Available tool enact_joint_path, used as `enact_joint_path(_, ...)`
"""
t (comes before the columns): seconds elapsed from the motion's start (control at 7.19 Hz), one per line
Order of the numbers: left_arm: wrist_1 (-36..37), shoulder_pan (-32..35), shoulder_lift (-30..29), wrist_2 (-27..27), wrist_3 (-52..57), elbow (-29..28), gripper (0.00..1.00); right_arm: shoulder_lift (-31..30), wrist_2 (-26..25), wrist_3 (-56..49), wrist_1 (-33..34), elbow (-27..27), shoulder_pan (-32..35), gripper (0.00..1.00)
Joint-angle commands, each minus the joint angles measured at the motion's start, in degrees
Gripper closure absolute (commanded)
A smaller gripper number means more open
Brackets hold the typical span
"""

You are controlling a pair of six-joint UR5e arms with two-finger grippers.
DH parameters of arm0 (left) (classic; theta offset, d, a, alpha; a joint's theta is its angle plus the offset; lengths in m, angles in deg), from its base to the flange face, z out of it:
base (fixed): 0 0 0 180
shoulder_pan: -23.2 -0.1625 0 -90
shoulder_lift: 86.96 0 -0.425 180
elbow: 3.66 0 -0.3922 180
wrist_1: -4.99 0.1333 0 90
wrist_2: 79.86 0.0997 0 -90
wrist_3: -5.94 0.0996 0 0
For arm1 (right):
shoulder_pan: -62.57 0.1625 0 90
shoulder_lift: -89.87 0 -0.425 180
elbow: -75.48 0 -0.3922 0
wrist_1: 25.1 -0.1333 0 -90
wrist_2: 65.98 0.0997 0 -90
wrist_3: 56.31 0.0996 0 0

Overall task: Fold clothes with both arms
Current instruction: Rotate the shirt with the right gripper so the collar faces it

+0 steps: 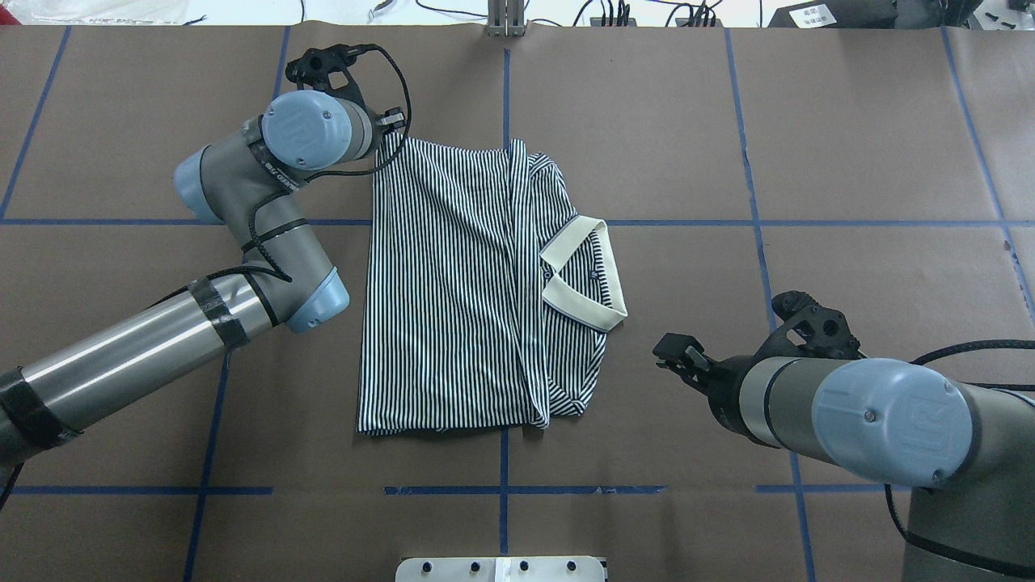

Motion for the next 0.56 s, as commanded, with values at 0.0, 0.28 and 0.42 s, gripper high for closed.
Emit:
enact_joint_path(0.0,-3.2,0.9,0.0,-2.3,0.9,0.2,0.46,4.1,-1.9,0.1,0.0,1.8,-0.3,0.00)
enact_joint_path(0.28,-3.1,0.3,16.7,-10.2,0.4,23.7,0.46,14.3,-1.9,-4.7,0.7,12.5,-0.6,0.00)
enact_joint_path(0.42,-3.1,0.2,22.4,-12.3,0.4,30.4,0.46,15.6,-1.7,-10.9,1.1,14.3,-1.3,0.00)
